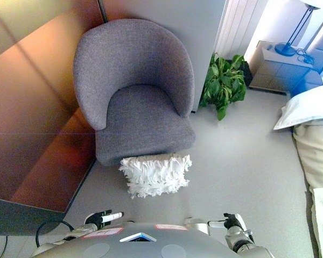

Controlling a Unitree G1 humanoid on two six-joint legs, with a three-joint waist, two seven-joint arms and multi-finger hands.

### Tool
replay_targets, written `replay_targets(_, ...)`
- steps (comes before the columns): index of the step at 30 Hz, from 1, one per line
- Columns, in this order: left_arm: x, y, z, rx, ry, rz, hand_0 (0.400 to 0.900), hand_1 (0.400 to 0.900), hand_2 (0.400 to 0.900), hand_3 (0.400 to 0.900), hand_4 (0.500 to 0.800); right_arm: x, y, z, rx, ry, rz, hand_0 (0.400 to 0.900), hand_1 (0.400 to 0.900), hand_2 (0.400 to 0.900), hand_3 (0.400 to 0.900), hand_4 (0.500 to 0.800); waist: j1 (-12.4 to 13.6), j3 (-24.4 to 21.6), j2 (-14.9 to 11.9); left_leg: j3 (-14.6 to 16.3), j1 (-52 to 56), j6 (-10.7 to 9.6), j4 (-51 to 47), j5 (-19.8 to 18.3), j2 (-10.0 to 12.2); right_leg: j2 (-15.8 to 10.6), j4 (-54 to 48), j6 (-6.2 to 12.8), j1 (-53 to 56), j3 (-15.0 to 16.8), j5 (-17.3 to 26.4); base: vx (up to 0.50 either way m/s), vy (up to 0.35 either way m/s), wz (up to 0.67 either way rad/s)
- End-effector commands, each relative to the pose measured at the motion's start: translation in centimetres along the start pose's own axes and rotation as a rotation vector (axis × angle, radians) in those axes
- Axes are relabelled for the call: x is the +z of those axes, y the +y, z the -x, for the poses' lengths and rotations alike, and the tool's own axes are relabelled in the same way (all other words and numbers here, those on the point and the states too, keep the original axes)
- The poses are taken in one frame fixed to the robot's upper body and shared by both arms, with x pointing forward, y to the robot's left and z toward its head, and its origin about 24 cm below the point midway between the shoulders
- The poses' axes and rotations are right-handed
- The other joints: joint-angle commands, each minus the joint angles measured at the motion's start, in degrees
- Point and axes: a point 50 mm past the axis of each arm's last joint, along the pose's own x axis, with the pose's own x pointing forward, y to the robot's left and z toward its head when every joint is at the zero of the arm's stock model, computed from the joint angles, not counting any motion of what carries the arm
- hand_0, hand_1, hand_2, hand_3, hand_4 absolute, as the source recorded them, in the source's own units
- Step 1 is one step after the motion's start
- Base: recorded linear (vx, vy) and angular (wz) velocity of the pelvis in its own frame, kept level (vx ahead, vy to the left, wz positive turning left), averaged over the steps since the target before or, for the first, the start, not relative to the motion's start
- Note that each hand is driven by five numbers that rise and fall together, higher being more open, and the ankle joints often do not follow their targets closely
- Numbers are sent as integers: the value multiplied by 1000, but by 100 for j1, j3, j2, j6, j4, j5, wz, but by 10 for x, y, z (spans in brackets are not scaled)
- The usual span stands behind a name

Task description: Pick up the pillow and put it on the sofa.

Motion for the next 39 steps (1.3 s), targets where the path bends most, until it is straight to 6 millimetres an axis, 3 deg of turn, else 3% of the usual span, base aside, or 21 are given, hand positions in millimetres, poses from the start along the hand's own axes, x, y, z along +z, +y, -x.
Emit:
replay_targets(1,27,-3,-2,17,-64,-8,900,900,900,900,800,34,-23,-4,-93,-95,-18,900,900,900,900,800,41,276,131,-50,-4,663,22,-338,-706,375,284,-137,-112,-137,-188,0,-15,3)
replay_targets(30,29,-3,-1,-19,-78,-36,900,900,900,900,800,38,-18,-4,-49,-111,-4,900,900,900,900,800,84,380,146,-117,-23,623,22,-295,-647,442,405,-191,-125,-216,-322,9,-21,3)
replay_targets(34,31,-2,-1,-16,-89,-47,900,900,900,900,800,40,-19,-4,-52,-120,-3,900,900,900,900,800,85,446,122,-156,-48,587,138,-257,-550,524,548,-270,-187,-130,-430,33,-105,4)
replay_targets(37,37,-2,-1,9,-133,-12,900,900,900,900,800,49,-24,-4,-53,-142,16,900,900,900,900,800,109,613,-25,-157,-467,574,1251,-413,-337,525,1031,-455,-407,-29,-622,0,-139,-4)
replay_targets(39,45,0,0,21,-182,21,900,900,900,900,800,51,-27,-5,-55,-151,21,900,900,900,900,800,175,819,-114,-124,-1106,555,2231,-79,-72,587,1406,-632,-445,43,-785,26,-141,-5)
